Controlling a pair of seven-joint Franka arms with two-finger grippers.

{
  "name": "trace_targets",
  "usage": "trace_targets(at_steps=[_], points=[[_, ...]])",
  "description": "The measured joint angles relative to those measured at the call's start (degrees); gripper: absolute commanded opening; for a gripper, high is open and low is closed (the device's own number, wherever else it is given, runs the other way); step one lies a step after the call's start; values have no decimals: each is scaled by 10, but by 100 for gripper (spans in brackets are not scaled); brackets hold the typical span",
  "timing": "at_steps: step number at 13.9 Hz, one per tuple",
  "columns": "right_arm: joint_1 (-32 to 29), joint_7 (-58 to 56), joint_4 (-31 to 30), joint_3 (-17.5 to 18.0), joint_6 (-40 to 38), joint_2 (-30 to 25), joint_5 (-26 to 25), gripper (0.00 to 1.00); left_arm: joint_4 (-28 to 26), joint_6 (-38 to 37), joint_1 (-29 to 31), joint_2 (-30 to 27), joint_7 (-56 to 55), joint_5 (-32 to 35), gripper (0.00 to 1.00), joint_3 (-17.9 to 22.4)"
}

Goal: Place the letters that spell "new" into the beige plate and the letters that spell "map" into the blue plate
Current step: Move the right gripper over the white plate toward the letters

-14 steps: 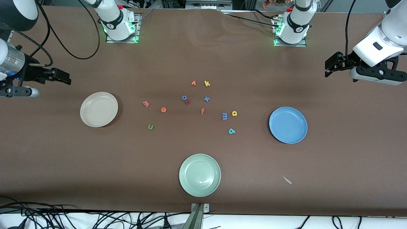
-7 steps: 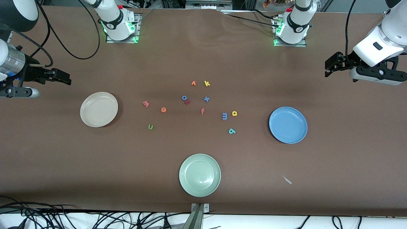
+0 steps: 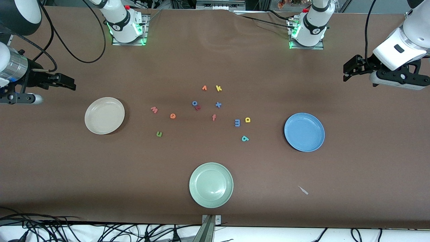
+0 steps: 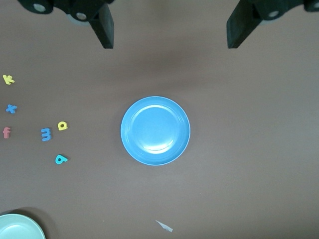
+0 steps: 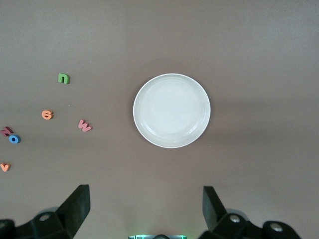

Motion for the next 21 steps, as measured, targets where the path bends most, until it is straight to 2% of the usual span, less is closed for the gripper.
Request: trace_targets(at_steps=[10,13,21], points=[[3,-1,0,5,5,22,4,100,0,0,0,0,0,0,100,0],[12,-2,0,8,6,30,36,100,0,0,0,0,0,0,100,0],[98,-2,-1,10,53,60,51,100,0,0,0,0,0,0,100,0]])
